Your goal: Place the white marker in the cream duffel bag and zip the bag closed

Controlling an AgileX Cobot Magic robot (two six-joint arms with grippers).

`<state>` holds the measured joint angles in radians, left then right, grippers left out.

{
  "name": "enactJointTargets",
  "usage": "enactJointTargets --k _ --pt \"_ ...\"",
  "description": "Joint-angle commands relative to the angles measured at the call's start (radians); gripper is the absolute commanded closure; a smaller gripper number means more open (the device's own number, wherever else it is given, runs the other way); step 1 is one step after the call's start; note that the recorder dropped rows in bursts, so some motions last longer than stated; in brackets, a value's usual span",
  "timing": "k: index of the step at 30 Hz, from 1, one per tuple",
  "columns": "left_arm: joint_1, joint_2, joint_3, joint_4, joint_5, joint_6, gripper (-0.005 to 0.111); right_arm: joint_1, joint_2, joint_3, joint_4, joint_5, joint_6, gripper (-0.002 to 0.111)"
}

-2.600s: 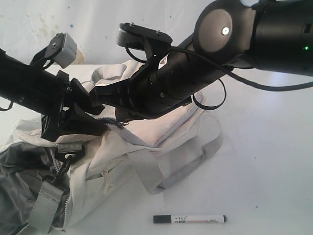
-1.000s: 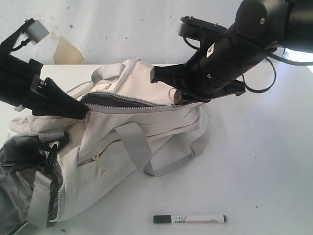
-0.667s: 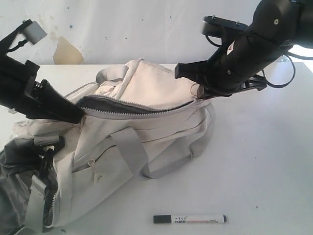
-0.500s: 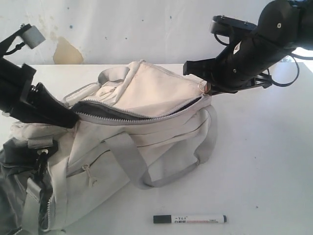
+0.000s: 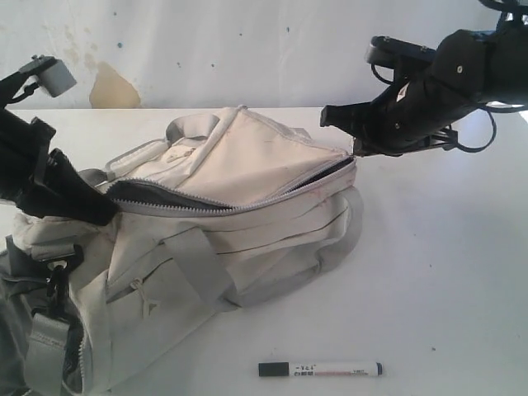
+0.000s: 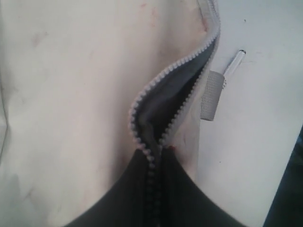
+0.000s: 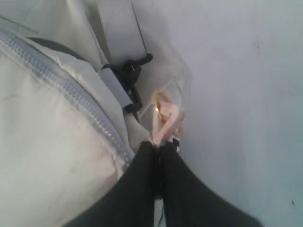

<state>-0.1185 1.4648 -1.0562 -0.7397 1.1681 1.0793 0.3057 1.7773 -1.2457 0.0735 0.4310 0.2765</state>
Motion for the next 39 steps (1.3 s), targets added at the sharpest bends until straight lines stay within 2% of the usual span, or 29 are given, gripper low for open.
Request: enactJointTargets --k 1,8,11,13,14,15,16,18,22,26,28,30,33,36,39 --pt "0.008 -0.011 -0.003 0.121 0.006 -0.01 0.107 -0.042 0.016 0.004 -0.066 -0.096 -0.011 0.108" --pt "0.008 -0.011 -0.003 0.044 -0.062 -0.01 0.107 -0.037 0.016 0.004 -0.066 -0.091 -0.011 0.108" --pt "0.008 -0.011 -0.003 0.005 -0.09 -0.008 0.096 -0.033 0.014 0.004 -0.046 -0.059 -0.011 0.108" --pt "0.008 -0.011 -0.003 -0.013 -0.107 -0.008 0.07 -0.033 0.003 0.004 -0.047 -0.043 -0.011 0.108" --pt "0.008 -0.011 -0.003 -0.013 -0.107 -0.008 0.052 -0.033 -0.012 0.004 -0.047 -0.041 -0.015 0.108" --pt "0.008 -0.011 -0.003 -0.015 -0.107 -0.008 0.041 -0.033 -0.021 0.004 -0.047 -0.041 -0.015 0.108" --pt "0.008 -0.011 -0.003 -0.023 -0.116 -0.008 0.024 -0.033 -0.035 0.004 -0.044 -0.036 -0.015 0.108" --pt "0.008 -0.011 -0.003 -0.087 -0.138 -0.008 0.011 -0.033 -0.057 0.004 -0.044 -0.035 -0.024 0.108" --pt "0.006 -0.011 -0.005 -0.322 -0.16 -0.002 0.011 0.001 -0.07 0.004 -0.039 -0.035 -0.081 0.108" --pt "0.006 -0.011 -0.005 -0.352 -0.151 -0.006 0.011 0.036 -0.07 0.002 -0.001 -0.034 -0.142 0.108" --pt "0.004 -0.011 -0.005 -0.387 -0.109 -0.004 0.011 0.043 -0.07 0.001 0.088 -0.022 -0.164 0.108" --pt "-0.016 -0.011 -0.005 -0.409 -0.127 0.001 0.011 0.043 -0.07 0.001 0.152 -0.015 -0.22 0.108" --pt "-0.074 -0.009 -0.005 -0.409 -0.19 0.034 0.011 0.043 -0.07 0.001 0.225 -0.019 -0.3 0.108" --pt "-0.123 -0.009 -0.005 -0.384 -0.237 0.111 0.011 0.043 -0.07 0.001 0.222 -0.026 -0.301 0.108" --pt "-0.128 -0.009 -0.005 -0.279 -0.264 0.074 0.011 0.043 -0.07 0.001 0.222 -0.004 -0.301 0.108"
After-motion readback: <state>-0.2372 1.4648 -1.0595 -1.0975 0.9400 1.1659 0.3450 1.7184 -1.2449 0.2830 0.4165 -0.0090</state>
